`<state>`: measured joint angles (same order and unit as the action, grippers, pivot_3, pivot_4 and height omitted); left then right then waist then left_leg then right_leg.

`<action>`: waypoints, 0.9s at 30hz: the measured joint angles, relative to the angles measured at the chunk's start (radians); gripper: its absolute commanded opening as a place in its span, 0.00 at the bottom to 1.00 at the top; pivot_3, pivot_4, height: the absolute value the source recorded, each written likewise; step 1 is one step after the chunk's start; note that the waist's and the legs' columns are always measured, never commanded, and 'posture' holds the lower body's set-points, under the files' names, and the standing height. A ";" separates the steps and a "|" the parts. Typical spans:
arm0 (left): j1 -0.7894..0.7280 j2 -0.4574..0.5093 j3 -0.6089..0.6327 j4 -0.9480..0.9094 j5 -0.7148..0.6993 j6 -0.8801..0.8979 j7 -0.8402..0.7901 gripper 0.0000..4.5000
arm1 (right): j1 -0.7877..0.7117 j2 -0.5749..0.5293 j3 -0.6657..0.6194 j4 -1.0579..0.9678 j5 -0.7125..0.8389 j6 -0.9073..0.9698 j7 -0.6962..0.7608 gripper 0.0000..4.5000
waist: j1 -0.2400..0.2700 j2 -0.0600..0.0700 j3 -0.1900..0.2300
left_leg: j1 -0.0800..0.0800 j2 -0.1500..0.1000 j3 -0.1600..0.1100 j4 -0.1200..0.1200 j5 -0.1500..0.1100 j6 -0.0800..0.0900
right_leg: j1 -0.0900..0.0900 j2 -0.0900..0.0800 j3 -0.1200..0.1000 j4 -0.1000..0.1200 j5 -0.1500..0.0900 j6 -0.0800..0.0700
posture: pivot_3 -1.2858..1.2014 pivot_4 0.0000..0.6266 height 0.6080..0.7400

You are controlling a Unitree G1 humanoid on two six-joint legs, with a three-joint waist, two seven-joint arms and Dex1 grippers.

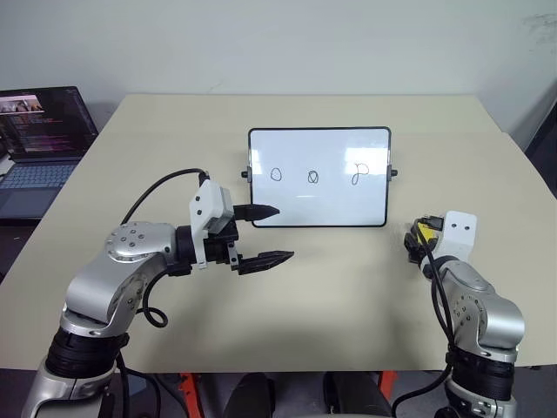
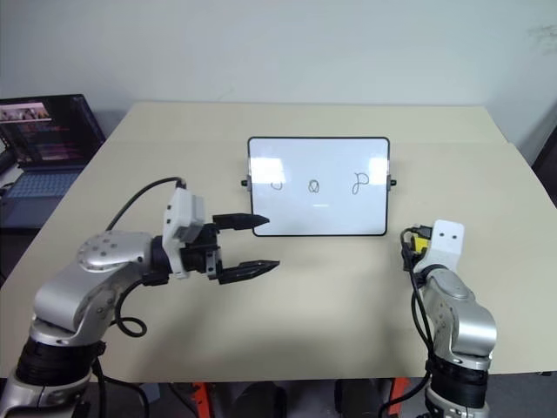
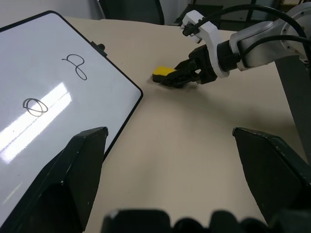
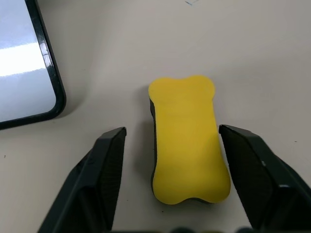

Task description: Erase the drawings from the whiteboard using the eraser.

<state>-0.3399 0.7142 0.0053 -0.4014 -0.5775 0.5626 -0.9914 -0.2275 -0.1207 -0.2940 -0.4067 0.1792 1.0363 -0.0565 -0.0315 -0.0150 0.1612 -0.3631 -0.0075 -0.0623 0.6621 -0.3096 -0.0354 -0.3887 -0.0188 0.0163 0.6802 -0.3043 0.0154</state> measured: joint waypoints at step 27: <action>-0.017 0.006 0.046 0.072 0.116 -0.115 0.079 1.00 | -0.103 -0.020 0.045 0.031 -0.001 -0.065 0.018 0.27 | -0.001 0.000 0.000 | 0.000 0.000 0.000 0.000 0.000 0.000 | 0.000 0.000 0.000 0.000 0.000 0.000 | 0.52 0.24 1.00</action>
<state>-0.3570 0.7205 0.0513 -0.3298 -0.4619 0.4473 -0.9127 -0.3303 -0.1408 -0.2494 -0.3759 0.1783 0.9712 -0.0383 -0.0321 -0.0148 0.1613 -0.3633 -0.0075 -0.0622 0.6621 -0.3096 -0.0354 -0.3890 -0.0187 0.0163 0.6799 -0.3043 0.0154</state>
